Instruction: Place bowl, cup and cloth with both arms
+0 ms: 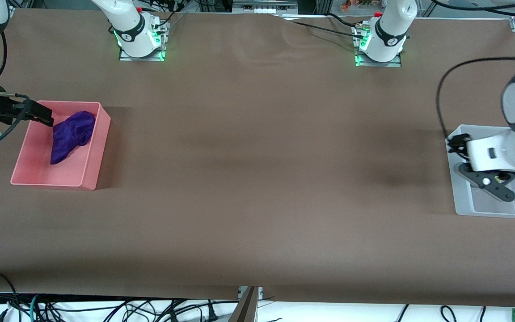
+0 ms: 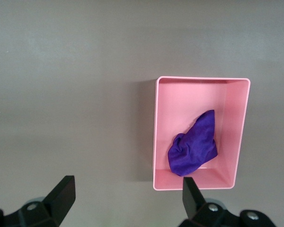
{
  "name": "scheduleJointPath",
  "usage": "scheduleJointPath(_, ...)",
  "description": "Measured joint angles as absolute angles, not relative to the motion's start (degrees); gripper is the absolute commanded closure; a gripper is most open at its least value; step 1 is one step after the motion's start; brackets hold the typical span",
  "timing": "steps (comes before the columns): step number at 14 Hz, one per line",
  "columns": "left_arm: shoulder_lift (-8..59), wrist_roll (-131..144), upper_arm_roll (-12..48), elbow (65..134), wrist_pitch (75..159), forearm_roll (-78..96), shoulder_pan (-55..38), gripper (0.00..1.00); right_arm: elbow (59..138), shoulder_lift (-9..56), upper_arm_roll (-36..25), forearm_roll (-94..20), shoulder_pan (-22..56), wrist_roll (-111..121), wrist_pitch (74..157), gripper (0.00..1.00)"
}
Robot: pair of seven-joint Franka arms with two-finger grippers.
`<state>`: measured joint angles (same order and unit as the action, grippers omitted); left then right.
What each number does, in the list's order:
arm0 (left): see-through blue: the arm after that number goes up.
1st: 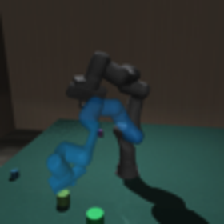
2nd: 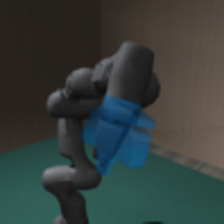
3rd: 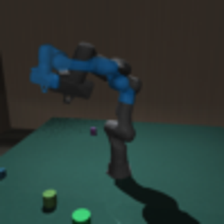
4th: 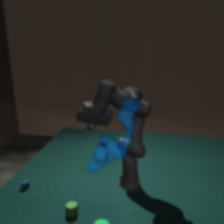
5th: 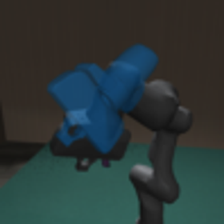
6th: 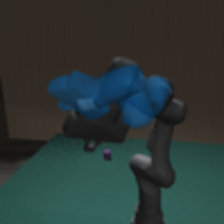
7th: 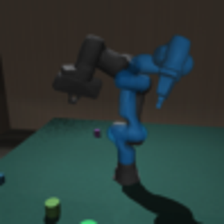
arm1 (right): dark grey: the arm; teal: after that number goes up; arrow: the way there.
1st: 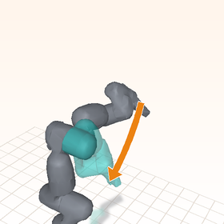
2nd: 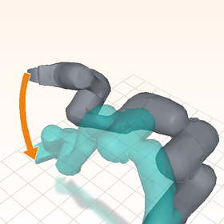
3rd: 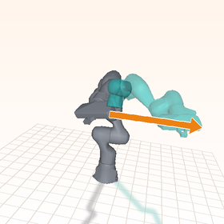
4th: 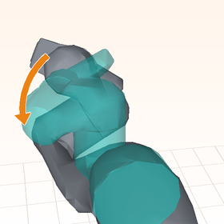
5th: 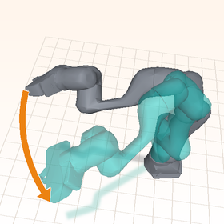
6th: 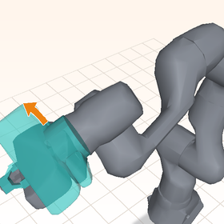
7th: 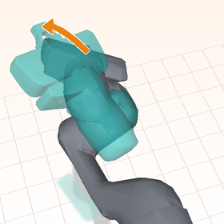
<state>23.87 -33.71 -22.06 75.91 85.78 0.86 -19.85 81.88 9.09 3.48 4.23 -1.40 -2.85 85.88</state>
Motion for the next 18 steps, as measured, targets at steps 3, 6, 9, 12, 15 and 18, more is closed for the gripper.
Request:
scheduleJointPath(3, 20.9, -20.0, -21.8, 75.4, 82.1, 1.2, -26.3, 0.00, 81.9, 9.1, 3.5, 4.2, -1.4, -2.3, 85.9, 0.00)
scheduleJointPath(6, 17.6, -13.9, -20.6, 75.7, 82.1, 1.5, -28.3, 0.00, 81.9, 9.1, 3.5, 4.2, -1.4, -2.0, 85.9, 0.00)
scheduleJointPath(9, 11.6, -12.9, -13.9, 83.7, 88.8, 1.7, -21.6, 0.00, 81.9, 9.1, 3.5, 4.2, -1.4, -2.0, 85.9, 0.00)
scheduleJointPath(12, 5.2, -5.1, 4.1, 92.9, 92.7, -0.7, -6.0, 0.00, 81.9, 9.2, 3.4, 4.2, -1.4, -2.0, 85.9, 0.00)
scheduleJointPath(15, -0.1, 0.7, 8.1, 100.9, 100.4, -1.7, -3.7, 0.00, 81.9, 9.2, 3.4, 4.2, -1.4, -2.0, 85.9, 0.00)
scheduleJointPath(18, -2.2, 1.4, 7.2, 104.1, 102.5, -1.6, -3.0, 0.00, 81.9, 9.2, 3.4, 4.0, -1.4, -2.0, 85.9, 0.00)
